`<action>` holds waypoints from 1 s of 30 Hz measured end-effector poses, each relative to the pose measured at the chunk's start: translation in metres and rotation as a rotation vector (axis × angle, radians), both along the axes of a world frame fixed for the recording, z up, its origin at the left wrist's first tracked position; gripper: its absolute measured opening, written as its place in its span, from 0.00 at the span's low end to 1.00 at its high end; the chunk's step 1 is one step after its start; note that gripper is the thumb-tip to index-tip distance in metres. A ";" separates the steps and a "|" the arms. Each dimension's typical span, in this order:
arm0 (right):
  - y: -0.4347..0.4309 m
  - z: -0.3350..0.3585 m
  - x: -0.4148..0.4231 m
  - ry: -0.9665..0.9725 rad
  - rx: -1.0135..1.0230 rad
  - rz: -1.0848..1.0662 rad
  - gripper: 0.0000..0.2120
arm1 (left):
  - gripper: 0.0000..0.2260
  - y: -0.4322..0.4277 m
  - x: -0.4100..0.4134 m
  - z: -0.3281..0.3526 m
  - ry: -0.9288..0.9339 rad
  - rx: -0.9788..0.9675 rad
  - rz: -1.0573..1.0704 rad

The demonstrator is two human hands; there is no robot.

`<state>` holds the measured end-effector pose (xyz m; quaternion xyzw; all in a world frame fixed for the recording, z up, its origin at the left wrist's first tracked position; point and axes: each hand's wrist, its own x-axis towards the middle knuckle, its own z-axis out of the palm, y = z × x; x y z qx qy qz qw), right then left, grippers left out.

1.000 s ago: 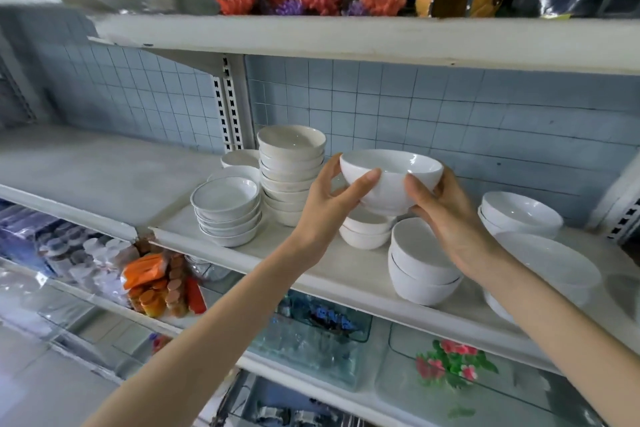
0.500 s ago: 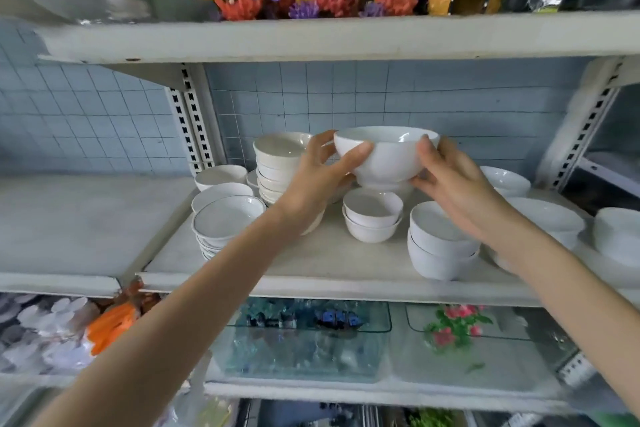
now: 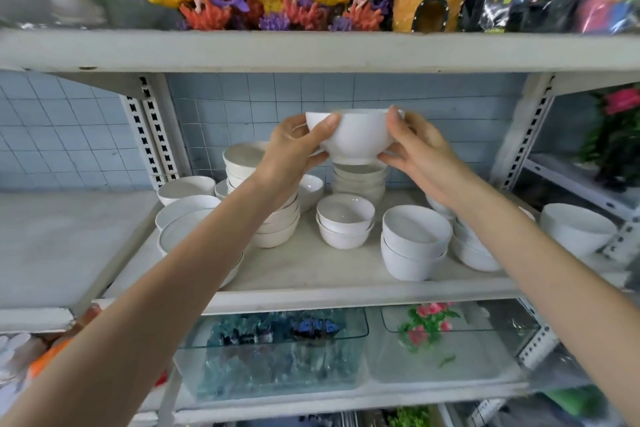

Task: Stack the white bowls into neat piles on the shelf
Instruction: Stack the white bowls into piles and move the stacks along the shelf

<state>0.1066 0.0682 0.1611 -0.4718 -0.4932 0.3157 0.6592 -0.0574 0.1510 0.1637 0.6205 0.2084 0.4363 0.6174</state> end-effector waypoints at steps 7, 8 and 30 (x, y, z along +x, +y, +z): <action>0.000 -0.014 -0.013 0.078 -0.009 -0.064 0.36 | 0.17 0.005 -0.008 -0.012 -0.027 0.064 -0.018; 0.001 -0.018 -0.016 0.082 -0.013 -0.052 0.34 | 0.19 0.005 -0.013 -0.015 -0.026 0.082 -0.012; 0.048 -0.021 -0.214 -0.031 0.067 0.007 0.34 | 0.46 0.056 -0.217 -0.015 0.121 0.303 0.100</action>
